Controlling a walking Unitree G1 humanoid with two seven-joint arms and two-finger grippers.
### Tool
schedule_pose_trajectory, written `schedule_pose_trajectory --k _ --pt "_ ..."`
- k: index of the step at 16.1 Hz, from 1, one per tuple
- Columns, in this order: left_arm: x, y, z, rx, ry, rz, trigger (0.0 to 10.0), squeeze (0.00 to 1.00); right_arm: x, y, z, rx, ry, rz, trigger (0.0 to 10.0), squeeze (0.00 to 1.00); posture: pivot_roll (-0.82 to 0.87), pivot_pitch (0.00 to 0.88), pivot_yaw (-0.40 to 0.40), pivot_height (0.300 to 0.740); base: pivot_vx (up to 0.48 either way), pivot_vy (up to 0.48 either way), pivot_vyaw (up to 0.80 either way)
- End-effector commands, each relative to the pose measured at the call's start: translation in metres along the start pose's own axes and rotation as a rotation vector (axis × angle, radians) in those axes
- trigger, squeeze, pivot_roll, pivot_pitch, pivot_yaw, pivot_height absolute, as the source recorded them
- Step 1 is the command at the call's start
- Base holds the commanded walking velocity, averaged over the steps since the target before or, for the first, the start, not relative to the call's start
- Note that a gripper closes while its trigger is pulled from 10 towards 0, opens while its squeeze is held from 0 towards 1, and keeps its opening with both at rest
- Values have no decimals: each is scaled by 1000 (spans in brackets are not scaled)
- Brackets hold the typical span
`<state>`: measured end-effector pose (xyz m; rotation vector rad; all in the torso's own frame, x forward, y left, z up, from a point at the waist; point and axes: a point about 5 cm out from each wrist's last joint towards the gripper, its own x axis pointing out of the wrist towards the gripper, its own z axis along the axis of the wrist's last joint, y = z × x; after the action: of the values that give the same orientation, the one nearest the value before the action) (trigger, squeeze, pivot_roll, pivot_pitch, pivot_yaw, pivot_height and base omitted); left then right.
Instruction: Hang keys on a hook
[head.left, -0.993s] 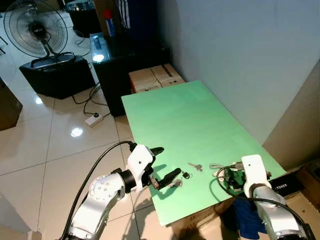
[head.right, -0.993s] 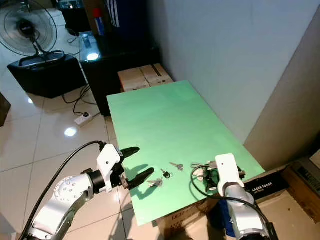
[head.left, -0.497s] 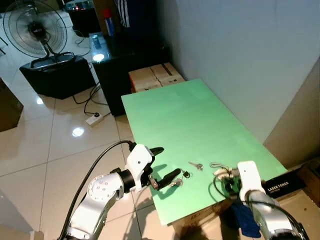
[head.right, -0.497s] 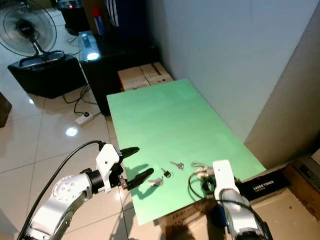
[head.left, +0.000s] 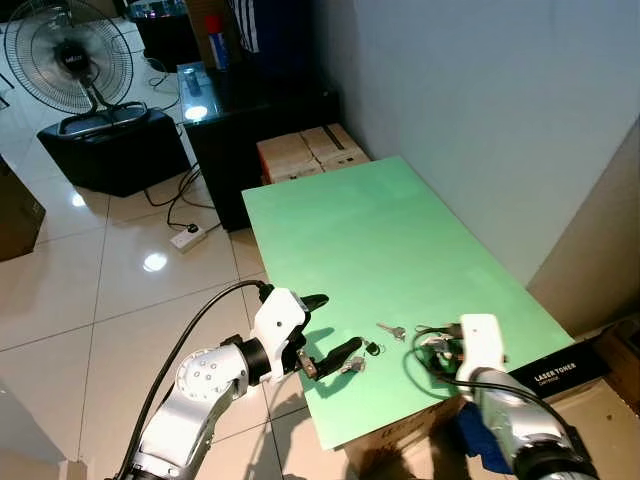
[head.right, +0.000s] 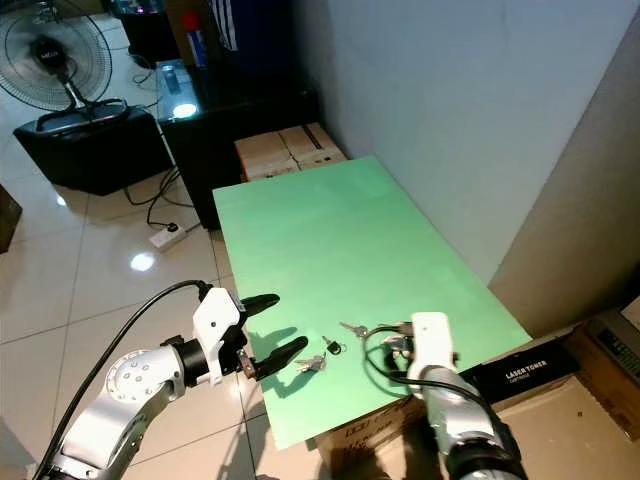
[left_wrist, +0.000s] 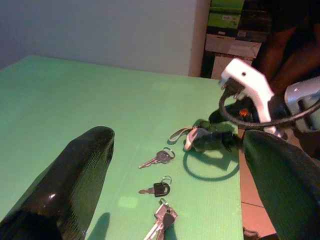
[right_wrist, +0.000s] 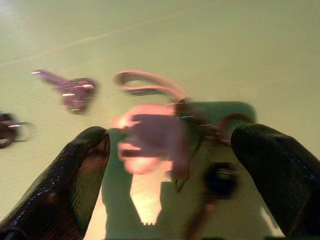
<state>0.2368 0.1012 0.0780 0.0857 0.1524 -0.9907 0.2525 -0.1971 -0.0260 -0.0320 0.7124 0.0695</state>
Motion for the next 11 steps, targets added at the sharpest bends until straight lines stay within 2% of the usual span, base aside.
schedule_pose_trajectory --k 1,4,6,11 --pt "0 2 3 11 0 3 10000 0 3 8 5 -9 -4 31 10000 0 -102 0 91 740 0 0 0" --pt "-1 1 2 11 5 -2 10000 0 6 26 9 -33 -1 115 10000 0 -102 0 90 740 0 0 0" --pt "-2 1 2 12 4 3 10000 0 7 31 11 -50 -4 141 10000 0 -98 0 85 740 0 0 0" --pt "0 3 2 13 4 7 10000 0 9 40 20 -24 -28 188 10000 0 -102 0 84 740 0 0 0"
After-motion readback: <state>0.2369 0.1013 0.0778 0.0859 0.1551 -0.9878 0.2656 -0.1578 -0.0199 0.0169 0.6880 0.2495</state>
